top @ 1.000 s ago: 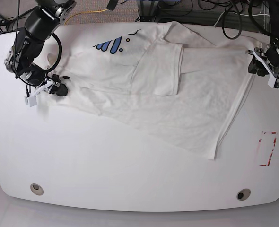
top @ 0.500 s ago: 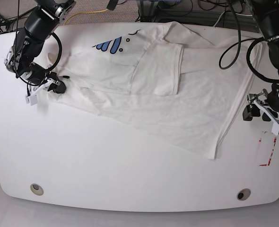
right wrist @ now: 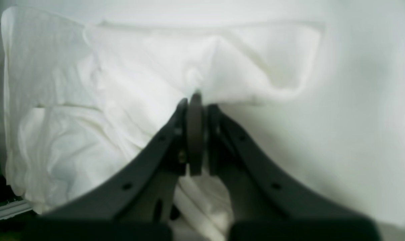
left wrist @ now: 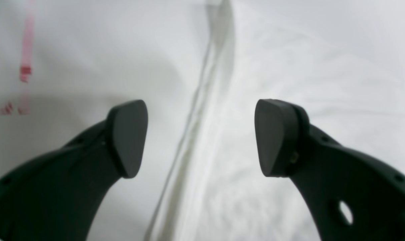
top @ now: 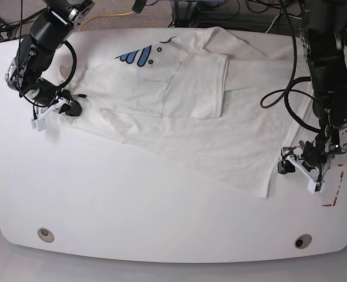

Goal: Fold the T-shirt properly
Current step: 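Move the left gripper to the shirt's hem corner and grasp it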

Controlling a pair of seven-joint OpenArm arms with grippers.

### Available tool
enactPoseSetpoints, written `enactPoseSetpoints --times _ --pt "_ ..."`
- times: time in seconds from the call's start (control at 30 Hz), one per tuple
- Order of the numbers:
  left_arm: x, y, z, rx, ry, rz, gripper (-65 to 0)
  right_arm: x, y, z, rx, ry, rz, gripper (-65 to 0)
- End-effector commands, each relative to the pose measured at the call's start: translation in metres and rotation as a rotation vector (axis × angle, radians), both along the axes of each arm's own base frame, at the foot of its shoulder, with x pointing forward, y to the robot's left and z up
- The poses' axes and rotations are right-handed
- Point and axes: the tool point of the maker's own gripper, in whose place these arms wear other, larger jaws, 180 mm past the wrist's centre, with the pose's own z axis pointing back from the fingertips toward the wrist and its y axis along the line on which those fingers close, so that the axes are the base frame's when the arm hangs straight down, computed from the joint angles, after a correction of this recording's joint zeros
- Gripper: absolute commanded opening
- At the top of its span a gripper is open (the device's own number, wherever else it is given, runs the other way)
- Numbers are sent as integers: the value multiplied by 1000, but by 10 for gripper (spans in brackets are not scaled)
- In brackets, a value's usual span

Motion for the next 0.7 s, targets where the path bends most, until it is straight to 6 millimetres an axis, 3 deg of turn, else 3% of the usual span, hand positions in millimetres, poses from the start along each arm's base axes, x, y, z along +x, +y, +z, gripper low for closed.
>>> enactPoseSetpoints --times 0.0,0.17,0.27,0.37,0.43,0.53,0.67 --pt "13 1 -3 6 -12 4 -185 12 -8 14 -22 -42 -2 -650" --pt "19 -3 -24 31 -14 -3 -185 14 -9 15 -24 -45 -3 -650" --pt "24 -24 -35 20 5 -38 -185 15 -9 17 -23 -52 -3 -650" --pt "22 -27 -46 14 37 -40 -185 15 -9 17 -25 -50 -3 -650" --pt "23 -29 -48 6 31 -37 -185 15 -9 16 -26 -49 -3 -650" --pt "27 -52 -51 -25 27 -59 -186 15 -9 16 -26 -49 -3 -650" --pt "25 -67 -51 -46 29 -115 -194 15 -8 16 -22 -50 -2 -650"
